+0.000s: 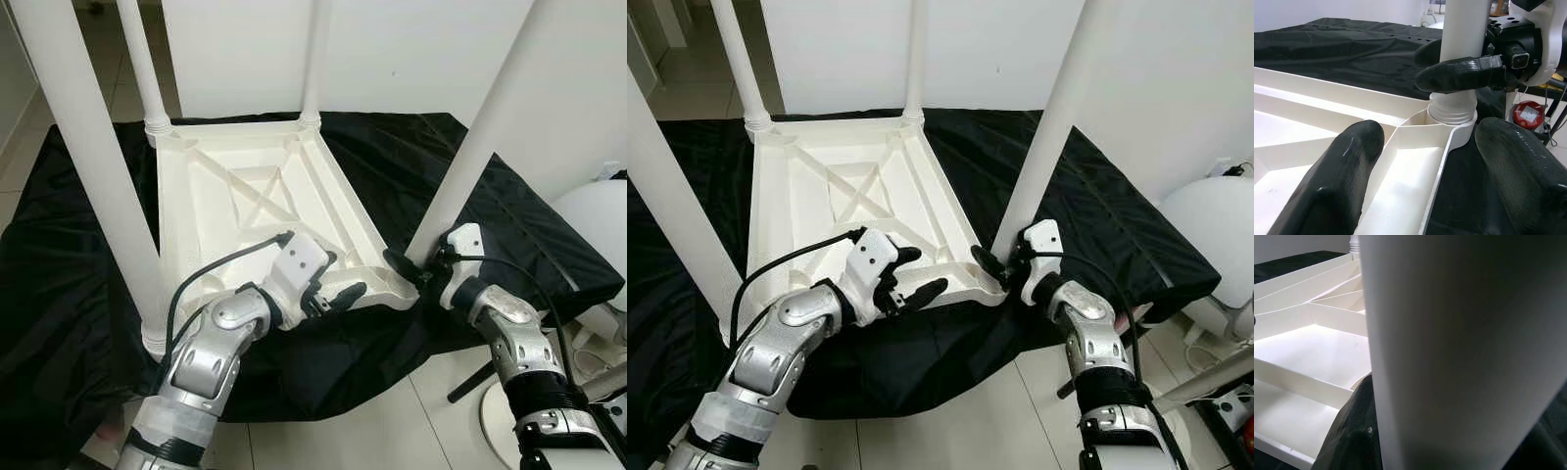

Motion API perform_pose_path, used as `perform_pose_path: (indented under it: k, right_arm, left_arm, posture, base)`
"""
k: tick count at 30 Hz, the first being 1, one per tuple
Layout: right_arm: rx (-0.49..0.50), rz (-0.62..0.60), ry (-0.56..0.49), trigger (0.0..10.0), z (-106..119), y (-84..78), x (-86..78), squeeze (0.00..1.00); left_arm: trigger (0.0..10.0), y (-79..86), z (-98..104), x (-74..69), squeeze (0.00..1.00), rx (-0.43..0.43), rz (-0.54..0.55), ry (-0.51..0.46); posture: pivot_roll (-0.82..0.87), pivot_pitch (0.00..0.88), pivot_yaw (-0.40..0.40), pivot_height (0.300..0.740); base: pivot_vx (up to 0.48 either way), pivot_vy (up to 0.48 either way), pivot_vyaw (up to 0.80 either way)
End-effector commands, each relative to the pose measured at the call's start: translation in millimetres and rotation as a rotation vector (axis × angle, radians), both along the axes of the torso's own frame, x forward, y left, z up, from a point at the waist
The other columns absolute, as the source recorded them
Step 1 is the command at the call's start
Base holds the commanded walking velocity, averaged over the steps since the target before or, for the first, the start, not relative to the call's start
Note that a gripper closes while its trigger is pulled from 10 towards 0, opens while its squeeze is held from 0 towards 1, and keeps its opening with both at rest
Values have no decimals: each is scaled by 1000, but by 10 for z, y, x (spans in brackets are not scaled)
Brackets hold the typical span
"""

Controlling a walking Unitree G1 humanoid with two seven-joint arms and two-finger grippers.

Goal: Building children table

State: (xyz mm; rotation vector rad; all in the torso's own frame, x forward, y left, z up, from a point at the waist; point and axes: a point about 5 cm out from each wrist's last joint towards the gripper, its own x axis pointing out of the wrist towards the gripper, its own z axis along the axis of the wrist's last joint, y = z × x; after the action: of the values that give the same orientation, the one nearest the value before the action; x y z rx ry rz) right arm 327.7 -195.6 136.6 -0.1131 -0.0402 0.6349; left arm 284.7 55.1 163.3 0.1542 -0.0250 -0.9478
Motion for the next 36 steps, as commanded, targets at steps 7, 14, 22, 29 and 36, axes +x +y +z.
perform_pose_path:
  k: [7,14,22,29,36]
  right_arm:
    - [48,-139,19,10000,-74,12,-56,0]
    - [163,-388,33,10000,-3,125,-96,0]
    - [231,-672,104,10000,-135,281,-253,0]
    - [265,-911,111,10000,-142,415,-307,0]
    - [250,-941,93,10000,-37,372,-313,0]
  left_arm:
    - [10000,27,9,34,0,-1,52,5]
    - [10000,21,6,30,0,0,47,9]
    - [10000,5,-1,25,0,-2,41,11]
    - [10000,-4,-3,29,0,-2,39,11]
    - [10000,-13,13,51,0,-7,40,7]
  posture:
    - [-9,0,-74,740]
    - [-15,0,-69,740]
    - [-16,0,-72,740]
    - [-13,0,-74,740]
    - [-28,0,-72,740]
  base:
    - [0,0,0]
    - [0,0,0]
    - [0,0,0]
    - [0,0,0]
    - [0,0,0]
